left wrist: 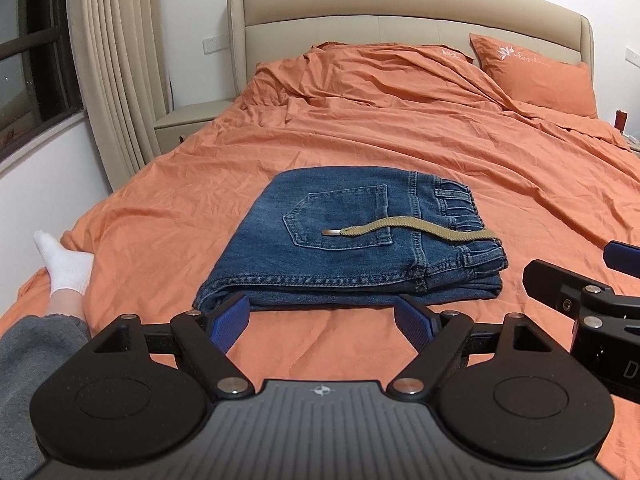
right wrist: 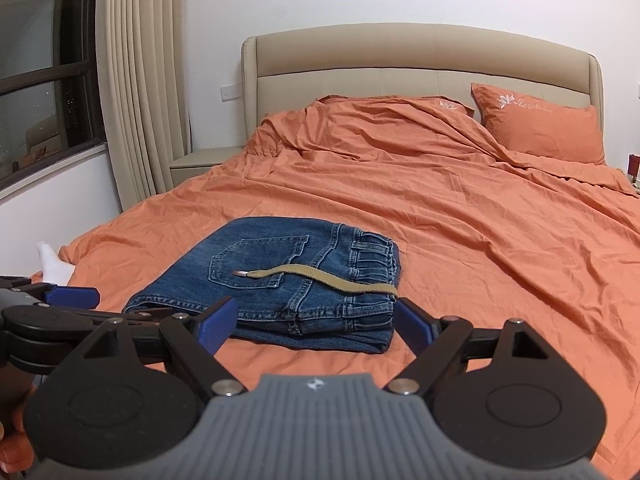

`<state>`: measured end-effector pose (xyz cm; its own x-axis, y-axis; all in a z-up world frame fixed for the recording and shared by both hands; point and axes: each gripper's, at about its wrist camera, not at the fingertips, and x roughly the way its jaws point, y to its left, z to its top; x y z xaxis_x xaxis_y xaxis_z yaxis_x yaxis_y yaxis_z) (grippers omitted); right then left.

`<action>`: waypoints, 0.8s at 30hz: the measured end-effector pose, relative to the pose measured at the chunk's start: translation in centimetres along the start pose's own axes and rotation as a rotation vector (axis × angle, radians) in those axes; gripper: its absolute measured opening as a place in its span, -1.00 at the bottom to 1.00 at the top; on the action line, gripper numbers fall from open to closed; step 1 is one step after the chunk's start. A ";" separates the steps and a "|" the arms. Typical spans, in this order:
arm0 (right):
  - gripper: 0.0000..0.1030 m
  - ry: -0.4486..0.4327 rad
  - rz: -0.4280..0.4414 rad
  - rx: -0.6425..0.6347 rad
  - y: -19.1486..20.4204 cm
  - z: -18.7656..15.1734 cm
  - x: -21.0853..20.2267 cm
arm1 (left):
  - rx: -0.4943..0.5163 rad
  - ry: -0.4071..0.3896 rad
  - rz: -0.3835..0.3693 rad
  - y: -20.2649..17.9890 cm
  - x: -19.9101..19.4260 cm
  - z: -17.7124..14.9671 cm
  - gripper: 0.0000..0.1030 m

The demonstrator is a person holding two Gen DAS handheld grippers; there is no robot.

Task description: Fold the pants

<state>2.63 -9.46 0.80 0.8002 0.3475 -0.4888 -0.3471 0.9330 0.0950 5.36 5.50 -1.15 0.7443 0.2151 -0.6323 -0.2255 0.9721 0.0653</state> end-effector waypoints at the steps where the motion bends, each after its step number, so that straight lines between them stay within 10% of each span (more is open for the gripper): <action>1: 0.59 -0.001 -0.001 0.000 0.0 0.0 0.0 | 0.002 -0.001 0.002 -0.1 0.0 0.0 0.86; 24: 0.59 -0.004 -0.006 -0.014 0.3 0.0 -0.4 | 0.012 0.000 -0.002 -0.3 -0.3 -0.2 0.86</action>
<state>2.18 -9.34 1.01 0.8043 0.3424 -0.4857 -0.3491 0.9336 0.0802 5.04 5.07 -1.14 0.7444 0.2135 -0.6327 -0.2165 0.9735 0.0738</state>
